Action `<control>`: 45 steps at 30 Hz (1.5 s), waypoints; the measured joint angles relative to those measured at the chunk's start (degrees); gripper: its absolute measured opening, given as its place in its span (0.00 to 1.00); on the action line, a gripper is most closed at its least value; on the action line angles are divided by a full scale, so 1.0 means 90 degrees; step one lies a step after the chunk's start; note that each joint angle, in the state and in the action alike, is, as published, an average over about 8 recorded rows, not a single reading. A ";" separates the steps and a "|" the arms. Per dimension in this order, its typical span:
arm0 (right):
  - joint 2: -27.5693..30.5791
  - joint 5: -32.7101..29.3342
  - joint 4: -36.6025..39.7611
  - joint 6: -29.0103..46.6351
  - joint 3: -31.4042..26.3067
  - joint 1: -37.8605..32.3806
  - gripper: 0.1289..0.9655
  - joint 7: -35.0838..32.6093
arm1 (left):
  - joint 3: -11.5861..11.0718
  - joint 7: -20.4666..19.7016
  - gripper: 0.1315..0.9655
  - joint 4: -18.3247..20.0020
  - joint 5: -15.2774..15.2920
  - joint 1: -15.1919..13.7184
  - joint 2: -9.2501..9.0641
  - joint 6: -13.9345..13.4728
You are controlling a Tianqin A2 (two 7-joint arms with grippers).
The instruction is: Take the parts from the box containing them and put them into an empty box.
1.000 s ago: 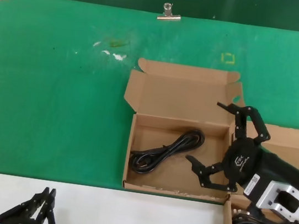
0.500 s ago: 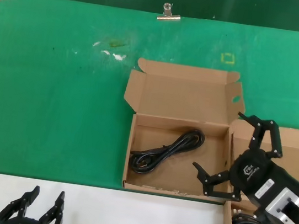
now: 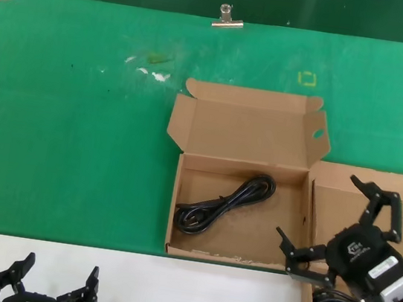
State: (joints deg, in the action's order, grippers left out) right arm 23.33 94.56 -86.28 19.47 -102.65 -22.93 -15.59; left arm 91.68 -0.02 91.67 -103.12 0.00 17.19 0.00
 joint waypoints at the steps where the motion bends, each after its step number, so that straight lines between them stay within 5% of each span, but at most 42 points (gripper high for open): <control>1: -0.0014 0.0020 -0.0013 -0.0046 0.0026 0.0054 1.00 0.0037 | 0.0000 0.0000 0.55 0.0000 0.0000 0.0000 0.0000 0.0000; 9: -0.0135 0.0189 -0.0119 -0.0429 0.0242 0.0504 1.00 0.0343 | 0.0000 0.0000 0.78 0.0000 0.0000 0.0000 0.0000 0.0000; 18: -0.0268 0.0376 -0.0236 -0.0852 0.0480 0.1001 1.00 0.0682 | 0.0000 0.0000 0.92 0.0000 0.0000 0.0000 0.0000 0.0000; 45: -0.0639 0.0892 -0.0560 -0.2024 0.1142 0.2384 1.00 0.1622 | 0.0000 0.0003 1.00 0.0000 -0.0001 0.0000 0.0000 0.0000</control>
State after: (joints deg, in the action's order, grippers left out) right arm 17.58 102.58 -91.33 1.25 -92.38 -1.47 -0.99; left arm 91.67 0.01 91.67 -103.13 0.00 17.19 0.00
